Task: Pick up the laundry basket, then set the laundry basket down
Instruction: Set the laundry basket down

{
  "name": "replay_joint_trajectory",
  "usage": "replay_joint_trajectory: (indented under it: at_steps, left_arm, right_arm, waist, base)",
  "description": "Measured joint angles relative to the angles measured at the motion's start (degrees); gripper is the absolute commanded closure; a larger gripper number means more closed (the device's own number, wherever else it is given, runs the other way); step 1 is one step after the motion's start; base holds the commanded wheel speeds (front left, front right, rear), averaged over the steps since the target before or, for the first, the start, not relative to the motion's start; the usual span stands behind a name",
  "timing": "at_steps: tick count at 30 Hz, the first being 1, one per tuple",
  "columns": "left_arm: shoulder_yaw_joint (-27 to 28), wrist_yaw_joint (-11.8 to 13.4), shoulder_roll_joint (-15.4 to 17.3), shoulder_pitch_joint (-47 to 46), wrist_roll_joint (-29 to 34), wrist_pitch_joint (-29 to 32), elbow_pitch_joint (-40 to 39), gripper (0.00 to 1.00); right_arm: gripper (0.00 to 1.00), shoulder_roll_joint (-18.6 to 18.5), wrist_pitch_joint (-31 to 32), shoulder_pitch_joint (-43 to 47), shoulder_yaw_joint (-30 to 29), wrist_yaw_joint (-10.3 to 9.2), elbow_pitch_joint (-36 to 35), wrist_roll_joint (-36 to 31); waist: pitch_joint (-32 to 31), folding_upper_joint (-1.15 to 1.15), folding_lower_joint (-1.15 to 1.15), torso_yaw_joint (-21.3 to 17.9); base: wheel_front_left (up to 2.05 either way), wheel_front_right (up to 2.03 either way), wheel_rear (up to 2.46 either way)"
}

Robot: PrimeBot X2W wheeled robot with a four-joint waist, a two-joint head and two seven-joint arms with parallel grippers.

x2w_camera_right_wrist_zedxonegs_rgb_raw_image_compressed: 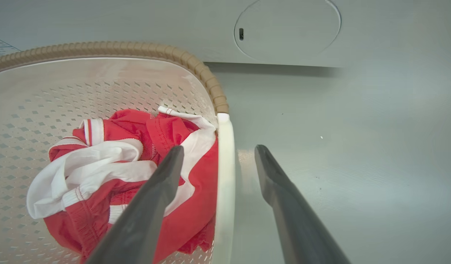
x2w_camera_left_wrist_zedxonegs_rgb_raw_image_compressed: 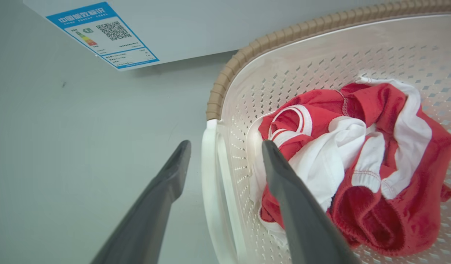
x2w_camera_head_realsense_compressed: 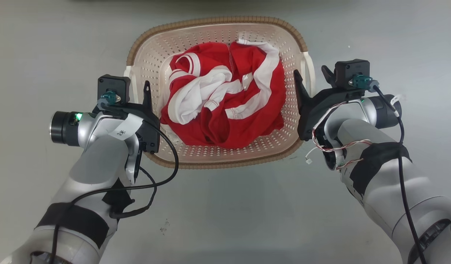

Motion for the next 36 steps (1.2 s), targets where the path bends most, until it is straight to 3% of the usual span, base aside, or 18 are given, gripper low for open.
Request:
replay_joint_trajectory:
  at_steps: [13, 24, 36]
  left_arm:
    - [0.02, -1.43, -0.2, 1.51, 1.07, -1.99, -2.19, 0.0]
    - [3.39, -1.35, -0.14, 9.19, 0.98, -2.0, -7.72, 0.0]
    - [6.87, -0.86, 2.23, 20.48, 2.66, -2.0, -15.45, 0.0]
  right_arm:
    - [0.0, 0.03, -1.47, 1.14, -1.33, 0.86, 0.75, 0.38]
    - [0.0, 0.03, -1.76, 5.52, -4.13, 1.86, 0.3, 0.44]
    - [0.0, 0.09, -1.76, 14.39, -8.09, 2.08, -4.16, -0.21]
  waist:
    - [-6.46, 0.0, 0.0, -0.41]
    - [-14.29, 0.0, -0.01, -0.29]
    - [-24.12, -0.01, -0.01, -0.23]
  base:
    - [0.0, 0.0, 0.0]
    - [0.0, 0.0, 0.0]
    - [0.0, 0.0, 0.0]
